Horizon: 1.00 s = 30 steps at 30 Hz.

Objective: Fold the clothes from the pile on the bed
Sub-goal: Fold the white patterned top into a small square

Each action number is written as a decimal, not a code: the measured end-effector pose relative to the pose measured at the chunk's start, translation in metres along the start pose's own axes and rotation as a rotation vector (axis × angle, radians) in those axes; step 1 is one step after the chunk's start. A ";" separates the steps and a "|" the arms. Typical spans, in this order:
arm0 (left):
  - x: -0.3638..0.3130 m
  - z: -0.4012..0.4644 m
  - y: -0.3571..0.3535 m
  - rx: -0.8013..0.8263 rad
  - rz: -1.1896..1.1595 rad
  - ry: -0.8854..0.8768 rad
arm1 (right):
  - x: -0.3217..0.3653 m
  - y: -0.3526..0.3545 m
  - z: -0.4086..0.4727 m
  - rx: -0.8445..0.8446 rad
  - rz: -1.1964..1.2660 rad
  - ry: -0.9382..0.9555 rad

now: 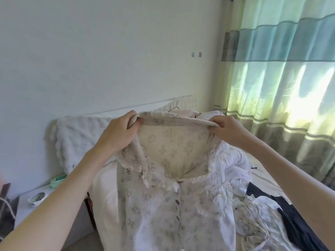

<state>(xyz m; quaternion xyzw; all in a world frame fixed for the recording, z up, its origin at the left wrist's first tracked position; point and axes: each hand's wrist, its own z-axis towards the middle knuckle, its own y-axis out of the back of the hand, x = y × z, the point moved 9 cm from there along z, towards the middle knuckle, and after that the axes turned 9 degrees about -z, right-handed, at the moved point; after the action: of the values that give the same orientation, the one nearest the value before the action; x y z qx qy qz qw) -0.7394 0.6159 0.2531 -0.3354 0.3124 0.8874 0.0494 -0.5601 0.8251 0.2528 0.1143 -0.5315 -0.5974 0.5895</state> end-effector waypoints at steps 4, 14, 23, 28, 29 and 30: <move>0.001 0.001 -0.001 0.017 0.046 -0.027 | -0.013 -0.013 -0.006 0.130 0.152 -0.080; 0.034 -0.040 -0.019 0.046 -0.043 0.048 | -0.032 -0.051 -0.045 0.482 0.415 -0.082; 0.068 -0.108 -0.027 0.234 -0.109 0.267 | -0.070 -0.108 -0.085 0.537 0.593 -0.140; 0.071 -0.164 -0.044 0.280 -0.099 0.334 | -0.075 -0.108 -0.114 0.149 0.203 -0.158; 0.072 -0.174 -0.045 0.245 -0.071 0.329 | -0.072 -0.108 -0.124 0.118 0.182 -0.154; 0.073 -0.186 -0.045 0.200 -0.062 0.335 | -0.070 -0.107 -0.136 0.093 0.171 -0.151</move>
<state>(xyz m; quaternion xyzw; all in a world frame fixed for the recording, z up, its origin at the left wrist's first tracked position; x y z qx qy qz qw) -0.6776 0.5335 0.0759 -0.4814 0.3924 0.7817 0.0571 -0.4993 0.7869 0.0810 0.0506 -0.6093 -0.5265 0.5907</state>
